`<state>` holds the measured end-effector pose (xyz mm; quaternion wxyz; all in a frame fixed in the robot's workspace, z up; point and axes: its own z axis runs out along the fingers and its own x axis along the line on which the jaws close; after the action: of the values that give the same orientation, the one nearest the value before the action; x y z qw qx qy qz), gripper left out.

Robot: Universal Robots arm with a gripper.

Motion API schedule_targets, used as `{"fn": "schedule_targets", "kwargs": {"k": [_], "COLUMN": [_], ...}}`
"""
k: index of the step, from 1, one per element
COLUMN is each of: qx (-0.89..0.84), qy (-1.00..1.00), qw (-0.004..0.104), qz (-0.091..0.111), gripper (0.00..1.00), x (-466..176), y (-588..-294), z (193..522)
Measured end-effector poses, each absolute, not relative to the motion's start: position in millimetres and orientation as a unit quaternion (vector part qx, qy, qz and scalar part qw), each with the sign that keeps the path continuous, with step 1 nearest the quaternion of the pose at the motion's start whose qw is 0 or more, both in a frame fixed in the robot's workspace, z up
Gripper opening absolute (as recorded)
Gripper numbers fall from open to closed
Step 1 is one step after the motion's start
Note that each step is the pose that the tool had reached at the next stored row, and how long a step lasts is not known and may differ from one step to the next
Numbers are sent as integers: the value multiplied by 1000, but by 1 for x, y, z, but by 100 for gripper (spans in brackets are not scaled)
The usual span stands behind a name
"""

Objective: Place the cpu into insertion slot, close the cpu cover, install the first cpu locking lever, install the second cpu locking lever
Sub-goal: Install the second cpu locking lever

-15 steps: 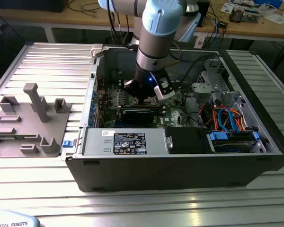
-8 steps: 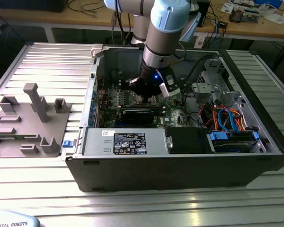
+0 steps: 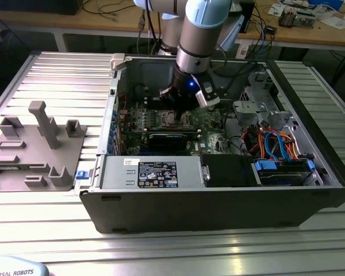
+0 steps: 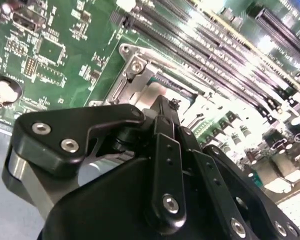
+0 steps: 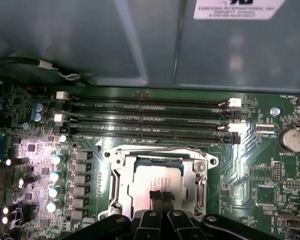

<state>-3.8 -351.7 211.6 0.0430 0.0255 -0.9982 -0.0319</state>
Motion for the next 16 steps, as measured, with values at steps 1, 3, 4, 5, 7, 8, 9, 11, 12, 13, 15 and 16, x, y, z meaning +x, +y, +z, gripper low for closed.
{"fn": "schedule_targets", "kwargs": {"k": [1, 3, 4, 5, 7, 8, 9, 11, 12, 13, 15, 16], "qx": [25, 25, 25, 25, 24, 24, 24, 24, 24, 24, 24, 24], "qy": [-998, -999, -999, -999, -999, -999, -999, -999, -999, -999, -999, -999], "qw": [43, 43, 43, 43, 44, 44, 44, 44, 44, 44, 44, 44], "qz": [-28, -19, -15, -10, 3, 8, 10, 10, 10, 10, 10, 10], "gripper": [11, 11, 11, 11, 11, 11, 11, 11, 11, 11, 11, 11], "x": [-4, -4, -4, -4, -4, -4, -4, -4, -4, -4, -4, -4], "y": [-349, -347, -346, -346, -346, -345, -345, -345, -345, -345, -345, -345], "z": [212, 212, 212, 212, 214, 214, 216, 220, 224, 227, 232, 234]}}
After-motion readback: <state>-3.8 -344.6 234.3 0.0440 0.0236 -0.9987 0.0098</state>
